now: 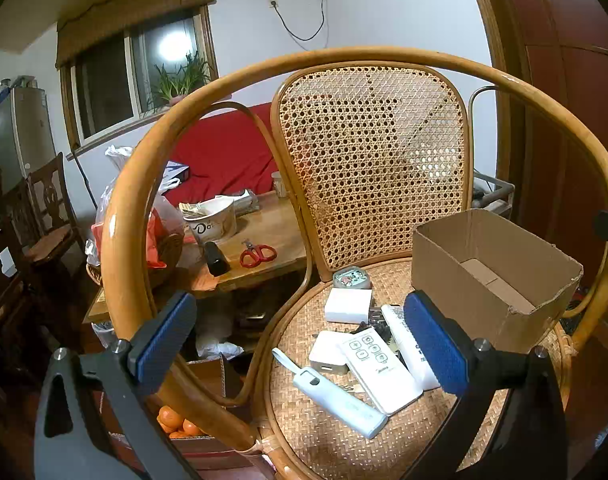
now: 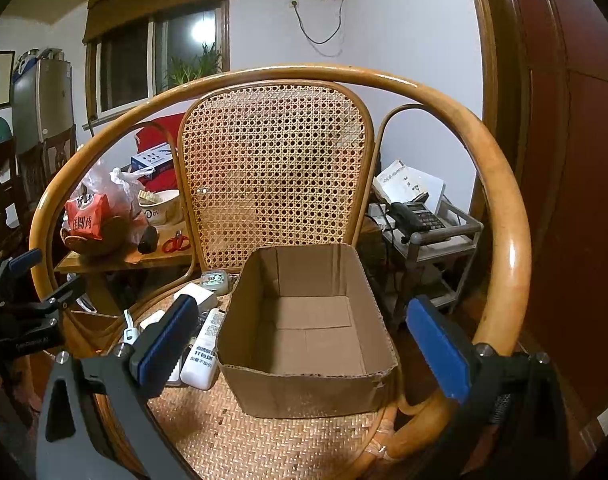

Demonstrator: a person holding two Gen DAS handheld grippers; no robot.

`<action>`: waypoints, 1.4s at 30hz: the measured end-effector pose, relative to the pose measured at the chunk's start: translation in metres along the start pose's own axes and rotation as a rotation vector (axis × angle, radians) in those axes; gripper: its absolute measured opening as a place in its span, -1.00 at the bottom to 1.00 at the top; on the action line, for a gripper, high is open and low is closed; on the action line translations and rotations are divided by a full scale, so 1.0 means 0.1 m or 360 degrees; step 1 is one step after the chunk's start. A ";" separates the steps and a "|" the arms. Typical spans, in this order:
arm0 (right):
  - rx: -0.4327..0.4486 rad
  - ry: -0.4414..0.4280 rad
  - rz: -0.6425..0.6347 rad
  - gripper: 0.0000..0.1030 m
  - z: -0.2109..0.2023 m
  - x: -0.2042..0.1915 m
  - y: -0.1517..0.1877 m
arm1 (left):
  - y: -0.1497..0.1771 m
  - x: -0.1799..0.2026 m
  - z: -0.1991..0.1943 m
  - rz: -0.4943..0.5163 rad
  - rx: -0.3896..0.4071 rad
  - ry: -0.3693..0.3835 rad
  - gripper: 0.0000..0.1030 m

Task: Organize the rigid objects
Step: 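Move both tools toward the cardboard box and white items on the chair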

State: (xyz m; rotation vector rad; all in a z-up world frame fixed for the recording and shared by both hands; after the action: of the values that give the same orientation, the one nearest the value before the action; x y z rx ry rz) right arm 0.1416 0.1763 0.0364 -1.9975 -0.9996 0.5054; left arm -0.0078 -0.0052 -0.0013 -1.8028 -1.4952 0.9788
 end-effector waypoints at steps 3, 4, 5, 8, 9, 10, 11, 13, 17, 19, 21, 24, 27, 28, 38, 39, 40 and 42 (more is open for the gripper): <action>0.0002 0.0005 0.0004 1.00 0.00 -0.01 0.00 | -0.01 0.01 0.00 0.0006 -0.0001 0.0007 0.99; 0.0002 0.0006 0.0006 1.00 0.00 0.00 0.00 | -0.01 0.01 0.00 0.0006 0.0000 0.0009 0.99; 0.0003 0.0006 0.0007 1.00 -0.01 0.00 0.00 | -0.01 0.00 0.00 0.0009 0.0000 0.0014 1.00; 0.0002 0.0006 0.0008 1.00 -0.01 0.00 0.00 | -0.01 0.00 0.00 0.0010 0.0000 0.0021 0.99; 0.0002 0.0008 0.0007 1.00 -0.01 0.00 0.00 | -0.01 0.00 0.00 0.0010 0.0001 0.0021 0.99; 0.0002 0.0009 0.0007 1.00 -0.01 0.00 0.00 | -0.01 0.00 0.00 0.0012 0.0000 0.0023 0.99; 0.0003 0.0009 0.0006 1.00 -0.01 0.00 0.00 | -0.01 0.00 0.00 0.0016 0.0001 0.0028 0.99; 0.0001 0.0007 0.0006 1.00 0.00 0.00 0.00 | -0.01 0.00 0.00 0.0015 0.0003 0.0029 0.99; 0.0002 0.0008 0.0008 1.00 0.00 0.01 0.00 | -0.01 -0.01 0.00 0.0021 0.0005 0.0045 0.99; 0.0003 0.0010 0.0009 1.00 0.00 0.01 0.00 | -0.01 -0.01 0.01 0.0022 0.0004 0.0046 0.99; 0.0001 0.0009 0.0010 1.00 0.00 0.01 0.00 | -0.01 -0.01 0.01 0.0023 0.0005 0.0053 0.99; 0.0001 0.0009 0.0010 1.00 0.00 0.01 0.00 | -0.01 -0.01 0.01 0.0022 0.0013 0.0056 0.99; 0.0002 0.0009 0.0011 1.00 0.00 0.01 -0.01 | -0.01 -0.02 0.01 0.0026 0.0014 0.0071 1.00; 0.0002 0.0010 0.0012 1.00 0.00 0.01 0.00 | -0.01 -0.02 0.01 0.0029 0.0012 0.0072 0.99; -0.0003 0.0016 0.0012 1.00 0.00 0.02 -0.01 | -0.02 -0.02 0.01 0.0053 0.0015 0.0104 0.99; -0.0003 0.0017 0.0012 1.00 0.00 0.02 -0.01 | -0.02 -0.02 0.01 0.0054 0.0015 0.0104 0.99; -0.0002 0.0018 0.0012 1.00 0.01 0.02 -0.01 | -0.02 -0.02 0.01 0.0055 0.0014 0.0103 0.99; -0.0004 0.0016 0.0015 1.00 0.01 0.02 -0.01 | -0.02 -0.02 0.02 0.0064 0.0015 0.0117 0.99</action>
State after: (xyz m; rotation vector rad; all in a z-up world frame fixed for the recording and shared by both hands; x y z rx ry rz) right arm 0.1420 0.1783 0.0365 -2.0056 -0.9856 0.4988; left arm -0.0105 -0.0069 -0.0006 -1.8490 -1.4125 0.9269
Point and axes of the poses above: each gripper's, at about its wrist camera, not at the fingertips, and z roughly the way its jaws point, x to its right, y to its underside, the point moved 1 cm from there along z, roughly the way its jaws point, and after that the axes turned 8 degrees about -x, right-handed, at the moved point
